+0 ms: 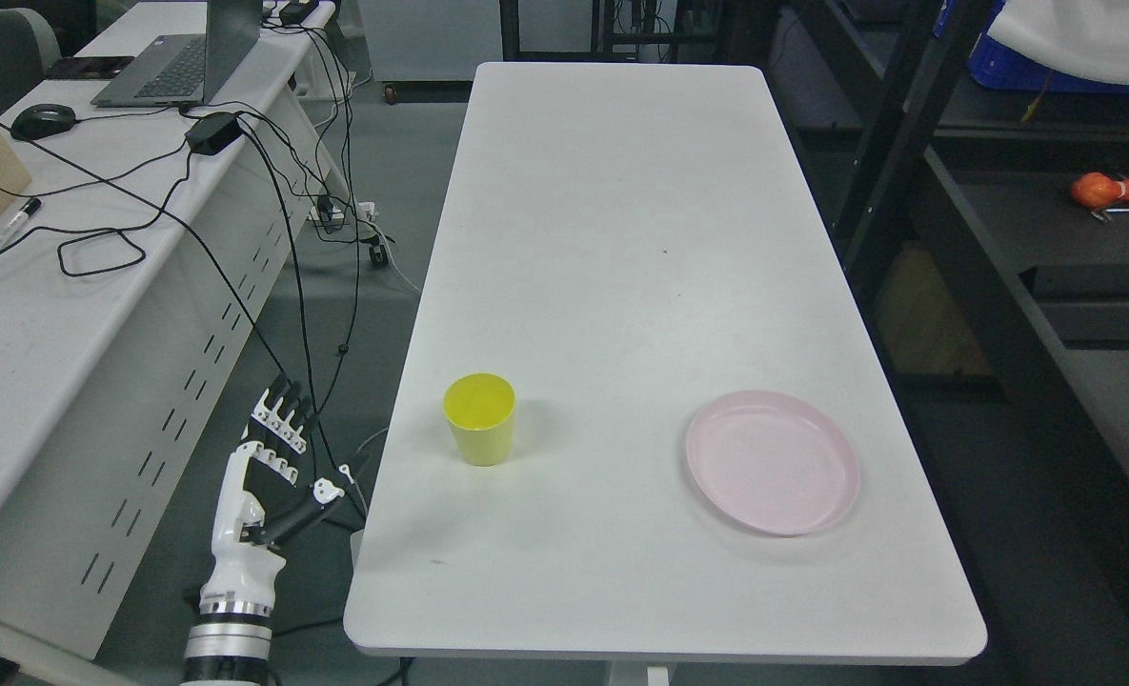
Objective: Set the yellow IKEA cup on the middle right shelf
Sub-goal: 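Raise the left hand and open it beside the yellow cup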
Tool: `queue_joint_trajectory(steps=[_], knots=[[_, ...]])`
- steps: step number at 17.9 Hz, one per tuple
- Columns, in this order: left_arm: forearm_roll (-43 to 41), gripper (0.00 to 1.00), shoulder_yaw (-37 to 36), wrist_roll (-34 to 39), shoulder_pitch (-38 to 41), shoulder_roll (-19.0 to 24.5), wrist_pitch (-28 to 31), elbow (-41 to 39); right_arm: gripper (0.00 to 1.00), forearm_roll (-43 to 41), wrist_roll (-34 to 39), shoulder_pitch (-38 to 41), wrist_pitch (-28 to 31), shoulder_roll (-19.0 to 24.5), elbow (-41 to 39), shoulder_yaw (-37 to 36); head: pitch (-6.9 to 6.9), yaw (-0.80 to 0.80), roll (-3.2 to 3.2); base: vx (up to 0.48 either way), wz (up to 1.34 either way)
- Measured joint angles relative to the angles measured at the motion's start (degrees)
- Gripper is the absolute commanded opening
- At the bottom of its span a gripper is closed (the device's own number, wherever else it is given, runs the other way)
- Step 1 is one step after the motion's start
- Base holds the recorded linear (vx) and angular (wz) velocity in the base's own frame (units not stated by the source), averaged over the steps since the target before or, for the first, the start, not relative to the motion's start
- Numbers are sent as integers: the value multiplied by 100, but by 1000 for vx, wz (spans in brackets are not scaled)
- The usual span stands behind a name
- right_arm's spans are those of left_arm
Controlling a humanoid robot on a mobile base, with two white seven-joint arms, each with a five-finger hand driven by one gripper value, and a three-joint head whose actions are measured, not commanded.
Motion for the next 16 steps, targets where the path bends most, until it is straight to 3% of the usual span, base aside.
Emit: queue_joint_trajectory(steps=[10, 16], knots=[[358, 99, -134, -13, -340, 0, 12, 445, 99, 0, 0, 0, 0, 0, 0, 0, 0, 0, 0, 0, 0], [361, 99, -176, -748, -1016, 0, 46, 1128, 99, 0, 0, 0, 0, 0, 0, 0, 0, 0, 0, 0, 0]])
